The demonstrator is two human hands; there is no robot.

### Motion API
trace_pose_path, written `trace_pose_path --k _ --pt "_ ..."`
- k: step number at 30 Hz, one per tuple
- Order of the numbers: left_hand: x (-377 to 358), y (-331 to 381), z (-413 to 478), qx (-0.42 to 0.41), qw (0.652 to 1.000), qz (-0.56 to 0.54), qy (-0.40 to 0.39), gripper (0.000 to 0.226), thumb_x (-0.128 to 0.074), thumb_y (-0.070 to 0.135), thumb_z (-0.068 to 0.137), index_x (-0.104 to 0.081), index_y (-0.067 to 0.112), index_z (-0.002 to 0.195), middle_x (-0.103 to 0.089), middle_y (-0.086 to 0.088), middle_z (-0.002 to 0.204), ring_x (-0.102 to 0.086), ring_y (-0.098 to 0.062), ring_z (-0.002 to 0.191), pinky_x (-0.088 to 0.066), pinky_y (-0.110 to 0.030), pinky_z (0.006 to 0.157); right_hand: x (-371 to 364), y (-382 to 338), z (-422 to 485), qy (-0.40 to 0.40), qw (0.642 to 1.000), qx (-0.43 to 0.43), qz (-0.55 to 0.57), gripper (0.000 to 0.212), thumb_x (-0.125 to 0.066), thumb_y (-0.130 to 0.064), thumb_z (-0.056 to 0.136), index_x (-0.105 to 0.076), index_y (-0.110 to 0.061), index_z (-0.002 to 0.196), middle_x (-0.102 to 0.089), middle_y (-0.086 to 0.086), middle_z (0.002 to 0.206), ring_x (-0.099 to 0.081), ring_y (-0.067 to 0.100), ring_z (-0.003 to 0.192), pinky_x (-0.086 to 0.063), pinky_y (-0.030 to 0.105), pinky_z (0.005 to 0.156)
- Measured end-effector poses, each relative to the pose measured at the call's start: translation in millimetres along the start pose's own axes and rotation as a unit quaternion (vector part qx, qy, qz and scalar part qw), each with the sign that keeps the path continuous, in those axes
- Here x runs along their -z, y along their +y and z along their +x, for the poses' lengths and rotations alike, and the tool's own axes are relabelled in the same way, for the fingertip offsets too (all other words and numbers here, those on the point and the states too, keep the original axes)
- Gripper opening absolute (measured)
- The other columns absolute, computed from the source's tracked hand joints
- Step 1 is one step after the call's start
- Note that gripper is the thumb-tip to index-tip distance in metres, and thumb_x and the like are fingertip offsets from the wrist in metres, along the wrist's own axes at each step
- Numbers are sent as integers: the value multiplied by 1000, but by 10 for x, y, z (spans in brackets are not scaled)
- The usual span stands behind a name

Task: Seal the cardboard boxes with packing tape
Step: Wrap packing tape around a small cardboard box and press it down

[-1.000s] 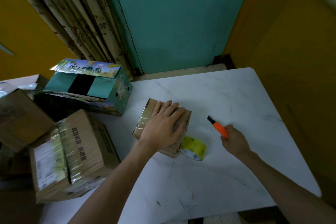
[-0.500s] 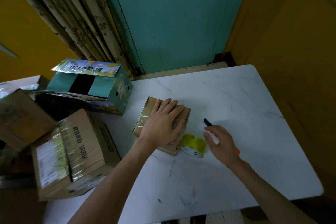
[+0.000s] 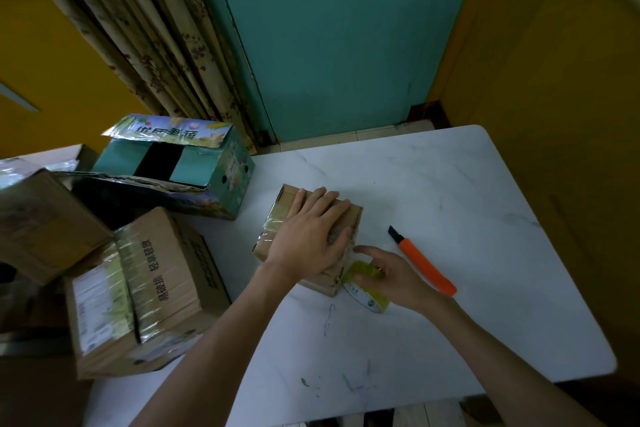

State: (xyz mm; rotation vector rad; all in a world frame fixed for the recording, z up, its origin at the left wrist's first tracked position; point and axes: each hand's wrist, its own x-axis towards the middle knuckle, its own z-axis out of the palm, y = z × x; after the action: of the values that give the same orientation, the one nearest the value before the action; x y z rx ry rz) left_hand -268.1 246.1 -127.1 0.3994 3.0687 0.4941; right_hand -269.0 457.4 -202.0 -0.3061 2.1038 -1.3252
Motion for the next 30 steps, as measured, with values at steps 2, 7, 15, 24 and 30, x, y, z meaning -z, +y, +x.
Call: trace_pose_path --k 2,7,15,24,30 --pt "-4 -1 5 0 1000 2 0 61 -27 55 100 -48 25 148 -46 -1 154 -30 -25 149 4 -41 124 35 -21 -10 -38 999 -18 19 26 -72 -19 90 -68 -32 113 -71 -12 105 -68 8 98 -55 23 87" --pt "-2 -14 11 -1 1000 5 4 61 -28 55 99 -49 24 148 -46 -2 153 -31 -25 148 4 -40 124 44 87 -88 -86 991 -79 -61 7 -71 -27 90 -78 -24 90 -75 -11 92 -68 -1 87 -53 18 87" --pt "-9 -21 17 -3 1000 5 9 61 -28 54 100 -49 23 148 -47 -2 152 -32 -25 147 2 -42 123 20 380 -511 9 983 -162 -83 29 -73 -38 86 -75 -17 67 -70 -8 65 -60 -5 61 -45 18 65" --pt "-24 -17 22 -3 1000 1 16 55 -35 50 101 -50 23 146 -49 -3 150 -34 -27 145 -5 -48 124 -628 339 -568 -11 972 -212 -99 31 -72 -29 86 -68 -28 56 -66 -16 61 -59 -4 61 -46 12 60" --pt "-20 -10 17 -4 1000 -3 24 58 -32 50 99 -52 21 145 -51 -4 148 -37 -28 143 -8 -49 124 -602 323 -113 -3 945 -266 -188 31 -67 -23 80 -45 -18 60 -55 -4 64 -50 7 56 -39 20 49"
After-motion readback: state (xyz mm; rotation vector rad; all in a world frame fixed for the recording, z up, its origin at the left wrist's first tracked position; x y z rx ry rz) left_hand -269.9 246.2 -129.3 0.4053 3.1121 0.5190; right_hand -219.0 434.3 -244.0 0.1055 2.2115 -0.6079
